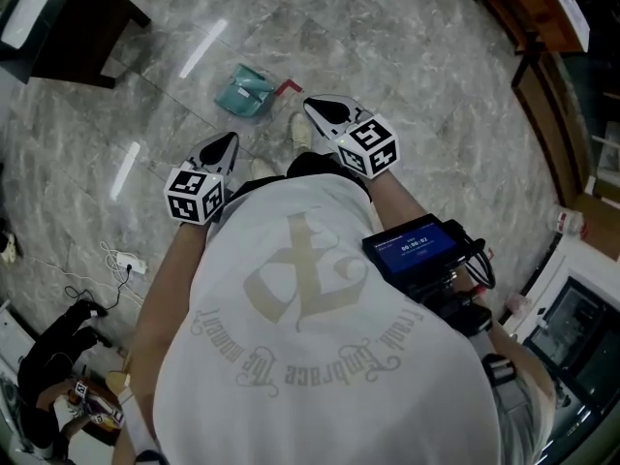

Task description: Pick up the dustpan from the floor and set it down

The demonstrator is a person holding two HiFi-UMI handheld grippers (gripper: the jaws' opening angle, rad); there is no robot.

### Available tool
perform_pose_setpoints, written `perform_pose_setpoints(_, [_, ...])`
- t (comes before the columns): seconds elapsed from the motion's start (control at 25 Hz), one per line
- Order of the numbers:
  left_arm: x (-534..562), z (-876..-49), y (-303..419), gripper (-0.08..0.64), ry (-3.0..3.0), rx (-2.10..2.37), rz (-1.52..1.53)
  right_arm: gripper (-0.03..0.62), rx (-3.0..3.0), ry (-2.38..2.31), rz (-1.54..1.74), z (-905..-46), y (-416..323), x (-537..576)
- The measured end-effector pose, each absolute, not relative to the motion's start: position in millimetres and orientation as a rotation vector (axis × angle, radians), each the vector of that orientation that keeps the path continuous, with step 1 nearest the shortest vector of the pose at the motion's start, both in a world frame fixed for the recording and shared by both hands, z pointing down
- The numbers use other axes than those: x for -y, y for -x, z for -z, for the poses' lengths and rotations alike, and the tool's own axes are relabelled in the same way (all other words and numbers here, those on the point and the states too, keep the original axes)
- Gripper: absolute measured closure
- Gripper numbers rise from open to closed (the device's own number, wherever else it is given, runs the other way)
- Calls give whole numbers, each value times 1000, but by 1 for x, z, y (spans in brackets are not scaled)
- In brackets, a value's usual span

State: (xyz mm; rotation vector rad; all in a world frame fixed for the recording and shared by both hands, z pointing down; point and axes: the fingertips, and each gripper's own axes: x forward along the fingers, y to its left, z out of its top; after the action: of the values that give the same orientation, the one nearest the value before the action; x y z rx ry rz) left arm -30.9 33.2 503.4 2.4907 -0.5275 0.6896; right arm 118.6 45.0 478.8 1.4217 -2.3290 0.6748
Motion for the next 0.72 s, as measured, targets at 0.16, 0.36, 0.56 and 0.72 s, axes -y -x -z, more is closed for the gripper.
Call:
perform_pose_setpoints(0.16, [1,-524,15,549,-2435,589,-706,575,2354,-1347,-703,-504,-136,-4])
perform_pose_setpoints(0.36, [17,-541,15,548,-2372,643,-735,574,2373,-1242,-714,-517,-133,15])
perform_pose_setpoints(0.56, [22,-531,14,548,-2363,684,-717,574,2365,-1117,-722,-528,-118,18])
perform_pose_setpoints(0.72, [44,-539,-3,549,-2302,764,-716,574,2361,-977,-738,-557,-129,50])
